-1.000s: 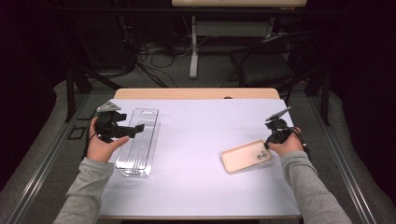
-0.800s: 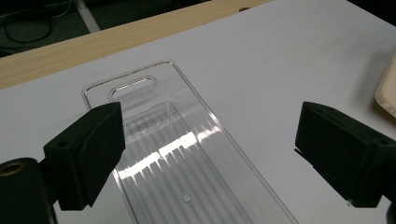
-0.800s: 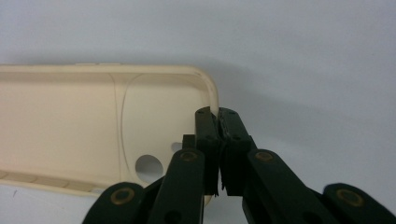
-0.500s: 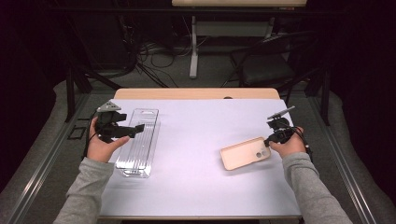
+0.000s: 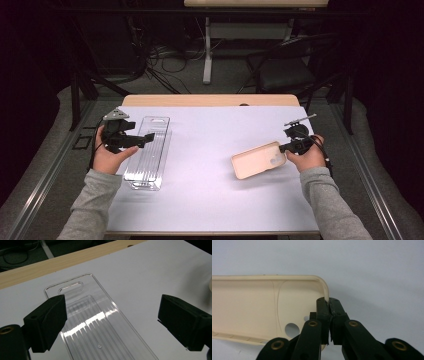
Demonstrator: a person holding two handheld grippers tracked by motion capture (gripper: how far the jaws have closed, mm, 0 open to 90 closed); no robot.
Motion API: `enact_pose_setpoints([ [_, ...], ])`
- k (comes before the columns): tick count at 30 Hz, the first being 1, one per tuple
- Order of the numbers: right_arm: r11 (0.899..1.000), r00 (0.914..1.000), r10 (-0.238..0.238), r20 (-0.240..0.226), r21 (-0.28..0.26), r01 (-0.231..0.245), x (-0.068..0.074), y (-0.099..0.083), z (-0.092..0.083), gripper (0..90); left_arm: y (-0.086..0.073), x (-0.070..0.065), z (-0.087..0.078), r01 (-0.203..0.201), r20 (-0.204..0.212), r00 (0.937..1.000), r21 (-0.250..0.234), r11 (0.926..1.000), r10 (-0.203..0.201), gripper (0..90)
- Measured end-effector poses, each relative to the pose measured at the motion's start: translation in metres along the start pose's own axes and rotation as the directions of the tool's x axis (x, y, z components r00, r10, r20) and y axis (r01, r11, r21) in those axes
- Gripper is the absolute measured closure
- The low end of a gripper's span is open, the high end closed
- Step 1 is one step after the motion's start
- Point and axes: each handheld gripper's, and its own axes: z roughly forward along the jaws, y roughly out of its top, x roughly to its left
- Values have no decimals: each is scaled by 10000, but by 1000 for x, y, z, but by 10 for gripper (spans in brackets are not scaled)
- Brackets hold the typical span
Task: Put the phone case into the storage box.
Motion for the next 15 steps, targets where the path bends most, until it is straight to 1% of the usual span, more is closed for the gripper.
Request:
enact_pose_setpoints([
  [8, 9967, 9994, -356, 4, -734, 355, 16, 0, -8, 881, 0, -3, -2, -31, 8, 10000, -136, 9999, 31, 96],
  [15, 9883, 9972, -743, -114, -1348, 721, 30, -1, -15, 881, 1, -6, -2, -118, 46, 9999, -107, 9999, 119, 96],
])
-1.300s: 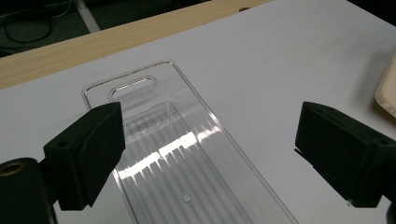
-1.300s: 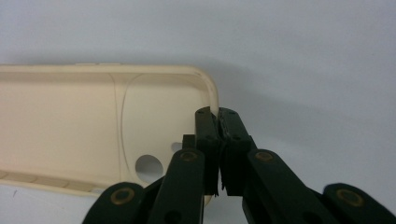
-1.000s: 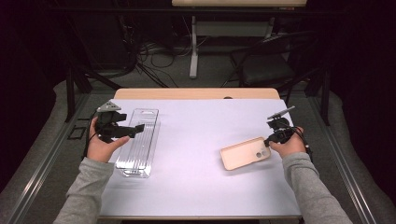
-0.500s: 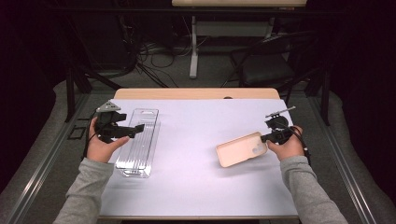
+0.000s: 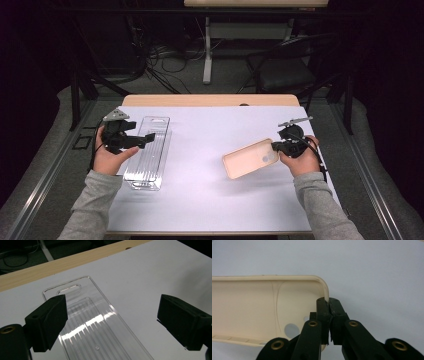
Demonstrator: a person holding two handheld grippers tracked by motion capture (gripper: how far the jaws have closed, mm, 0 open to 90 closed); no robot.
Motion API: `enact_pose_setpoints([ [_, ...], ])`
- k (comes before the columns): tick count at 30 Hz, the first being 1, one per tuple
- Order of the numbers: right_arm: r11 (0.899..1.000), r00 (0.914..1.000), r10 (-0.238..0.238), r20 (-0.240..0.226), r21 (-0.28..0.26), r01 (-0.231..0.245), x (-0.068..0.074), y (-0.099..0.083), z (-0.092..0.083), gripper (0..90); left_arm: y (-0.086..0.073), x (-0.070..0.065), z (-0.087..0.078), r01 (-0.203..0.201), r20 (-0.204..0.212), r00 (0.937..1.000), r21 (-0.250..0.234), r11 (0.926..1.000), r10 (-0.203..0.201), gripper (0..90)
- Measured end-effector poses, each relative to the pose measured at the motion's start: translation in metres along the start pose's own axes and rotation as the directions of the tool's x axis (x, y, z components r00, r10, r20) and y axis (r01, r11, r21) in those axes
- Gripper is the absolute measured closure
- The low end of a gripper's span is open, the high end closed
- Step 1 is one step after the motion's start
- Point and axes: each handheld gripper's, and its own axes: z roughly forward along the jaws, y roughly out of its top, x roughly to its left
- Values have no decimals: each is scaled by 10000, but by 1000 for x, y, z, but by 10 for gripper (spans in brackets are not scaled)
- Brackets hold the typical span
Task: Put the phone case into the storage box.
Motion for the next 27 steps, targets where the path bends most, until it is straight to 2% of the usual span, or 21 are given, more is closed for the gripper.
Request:
enact_pose_setpoints([
  [11, 9969, 9986, -512, 101, -594, 517, 22, 4, -7, 881, 0, -4, -3, -21, 55, 10000, -155, 9999, 22, 96],
  [27, 9885, 9952, -979, -72, -1162, 965, 48, 13, -3, 881, 2, -9, -4, -90, 219, 9997, -290, 9995, 96, 96],
])
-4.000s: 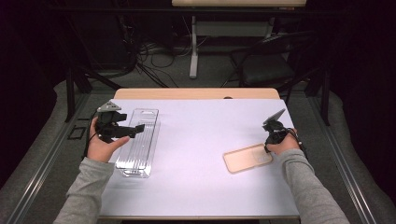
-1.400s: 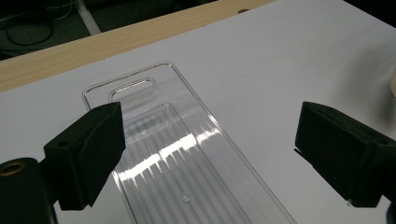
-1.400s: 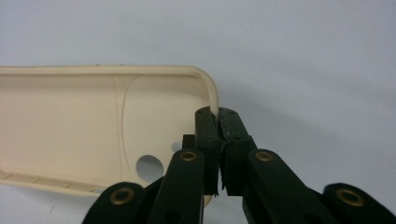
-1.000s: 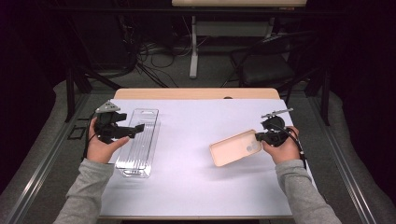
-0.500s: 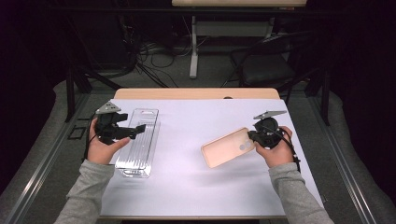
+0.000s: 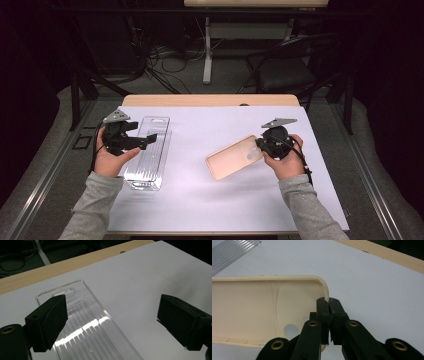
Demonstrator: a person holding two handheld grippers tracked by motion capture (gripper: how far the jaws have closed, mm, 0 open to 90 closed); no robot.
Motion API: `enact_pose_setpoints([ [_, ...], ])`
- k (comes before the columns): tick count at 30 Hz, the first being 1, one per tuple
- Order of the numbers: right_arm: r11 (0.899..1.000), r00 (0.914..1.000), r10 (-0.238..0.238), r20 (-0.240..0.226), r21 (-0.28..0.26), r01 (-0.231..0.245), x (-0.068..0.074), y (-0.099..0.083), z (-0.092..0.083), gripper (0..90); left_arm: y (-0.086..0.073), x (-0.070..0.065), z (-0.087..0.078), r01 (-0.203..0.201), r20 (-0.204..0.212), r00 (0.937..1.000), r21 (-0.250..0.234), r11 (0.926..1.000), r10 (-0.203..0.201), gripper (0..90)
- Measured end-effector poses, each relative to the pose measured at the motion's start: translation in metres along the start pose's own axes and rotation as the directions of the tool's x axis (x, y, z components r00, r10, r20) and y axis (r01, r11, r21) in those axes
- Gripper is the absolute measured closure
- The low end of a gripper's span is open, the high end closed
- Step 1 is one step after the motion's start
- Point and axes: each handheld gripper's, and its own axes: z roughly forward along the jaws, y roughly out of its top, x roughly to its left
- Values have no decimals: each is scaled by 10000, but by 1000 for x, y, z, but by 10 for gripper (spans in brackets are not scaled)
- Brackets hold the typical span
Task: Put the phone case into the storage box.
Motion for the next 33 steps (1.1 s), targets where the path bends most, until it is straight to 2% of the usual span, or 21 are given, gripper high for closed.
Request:
enact_pose_setpoints([
  [11, 9974, 9975, -656, 277, -289, 664, 17, 7, 1, 881, 2, -4, -4, 95, 330, 9994, -304, 9995, -85, 111],
  [16, 9955, 9959, -838, 342, -418, 852, 22, 9, 2, 881, 4, -9, -4, -23, 513, 9987, -290, 9996, 38, 156],
  [22, 9914, 9932, -1095, 387, -678, 1119, 30, 10, 4, 881, 5, -15, -2, -136, 639, 9978, -287, 9995, 155, 156],
  [33, 9778, 9846, -1613, 680, -1240, 1688, 43, 11, 6, 881, 6, -26, 0, -142, 882, 9960, -386, 9992, 176, 156],
])
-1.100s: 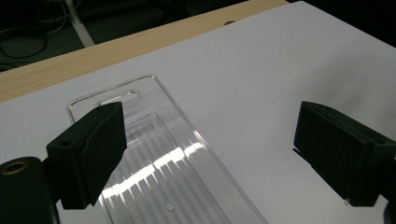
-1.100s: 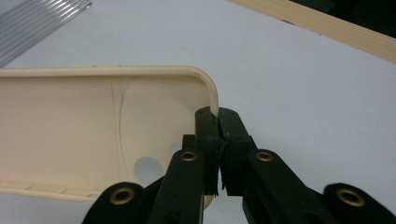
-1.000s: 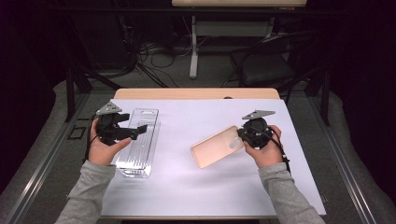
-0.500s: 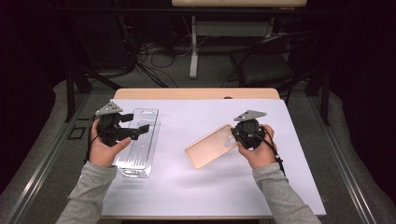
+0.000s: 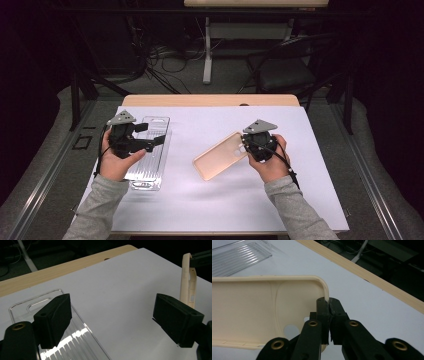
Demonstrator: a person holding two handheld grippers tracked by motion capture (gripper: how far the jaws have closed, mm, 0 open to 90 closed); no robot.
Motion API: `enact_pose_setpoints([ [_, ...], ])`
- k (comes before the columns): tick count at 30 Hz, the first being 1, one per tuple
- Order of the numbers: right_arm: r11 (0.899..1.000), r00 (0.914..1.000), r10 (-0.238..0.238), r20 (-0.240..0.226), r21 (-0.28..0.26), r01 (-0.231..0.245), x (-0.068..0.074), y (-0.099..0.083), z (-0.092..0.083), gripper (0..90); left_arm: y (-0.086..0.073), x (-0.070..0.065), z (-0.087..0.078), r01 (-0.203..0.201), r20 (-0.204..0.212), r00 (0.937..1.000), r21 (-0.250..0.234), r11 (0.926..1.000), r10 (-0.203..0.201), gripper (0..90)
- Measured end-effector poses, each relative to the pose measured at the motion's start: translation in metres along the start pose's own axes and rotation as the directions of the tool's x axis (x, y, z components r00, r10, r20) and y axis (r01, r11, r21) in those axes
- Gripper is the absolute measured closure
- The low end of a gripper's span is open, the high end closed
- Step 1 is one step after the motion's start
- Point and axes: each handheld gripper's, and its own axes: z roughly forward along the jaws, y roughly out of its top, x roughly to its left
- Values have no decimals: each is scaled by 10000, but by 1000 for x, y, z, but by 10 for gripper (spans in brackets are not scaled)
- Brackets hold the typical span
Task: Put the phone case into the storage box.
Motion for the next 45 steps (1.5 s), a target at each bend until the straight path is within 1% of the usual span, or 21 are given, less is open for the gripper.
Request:
enact_pose_setpoints([
  [4, 9997, 9999, -155, 65, -170, 156, 3, 0, 1, 881, 0, -4, 3, 15, 225, 9997, -1, 10000, -15, 156],
  [7, 9994, 9998, -209, 37, -273, 210, 5, 0, 2, 881, 0, -7, 5, -59, 262, 9996, -2, 10000, 59, 156],
  [10, 9994, 9998, -137, -118, -308, 133, 7, -1, 5, 881, 0, -9, 7, -68, 323, 9995, 45, 10000, 66, 156],
  [14, 9987, 9994, -318, -134, -390, 312, 13, -2, 8, 881, 0, -12, 10, -68, 476, 9988, 117, 9999, 62, 156],
  [16, 9976, 9990, -458, 5, -518, 458, 16, -2, 9, 881, -1, -13, 12, -54, 672, 9977, 93, 9999, 48, 161],
  [18, 9968, 9987, -515, 30, -605, 516, 18, -3, 10, 881, -2, -16, 14, -80, 752, 9971, 185, 9998, 66, 163],
  [20, 9955, 9981, -592, 146, -729, 601, 20, -4, 10, 881, -2, -18, 15, -157, 779, 9969, 222, 9996, 139, 163],
  [23, 9943, 9977, -654, 179, -827, 666, 21, -5, 9, 881, -2, -22, 16, -159, 861, 9962, 226, 9996, 139, 187],
  [25, 9934, 9971, -712, 256, -880, 732, 23, -5, 8, 881, -2, -24, 16, -302, 884, 9957, 266, 9992, 278, 197],
  [29, 9912, 9968, -746, 294, -1071, 774, 25, -6, 6, 881, -2, -29, 18, -411, 913, 9951, 371, 9985, 376, 213],
  [31, 9902, 9961, -809, 351, -1112, 843, 26, -7, 5, 881, -3, -31, 19, -446, 978, 9944, 369, 9983, 408, 238],
  [33, 9902, 9963, -795, 331, -1125, 828, 27, -8, 6, 881, -3, -33, 19, -441, 1165, 9924, 399, 9982, 392, 243],
  [36, 9898, 9959, -846, 314, -1128, 876, 28, -9, 7, 881, -3, -36, 21, -488, 1257, 9911, 401, 9980, 435, 263],
  [38, 9896, 9959, -854, 310, -1138, 884, 29, -10, 7, 881, -3, -38, 22, -504, 1394, 9893, 454, 9977, 437, 284],
  [42, 9880, 9951, -918, 361, -1217, 955, 31, -10, 5, 881, -4, -41, 24, -214, 1762, 9843, 601, 9980, 105, 295],
  [45, 9868, 9946, -978, 352, -1262, 1015, 33, -11, 4, 881, -5, -44, 27, -239, 1958, 9806, 705, 9972, 96, 307],
])
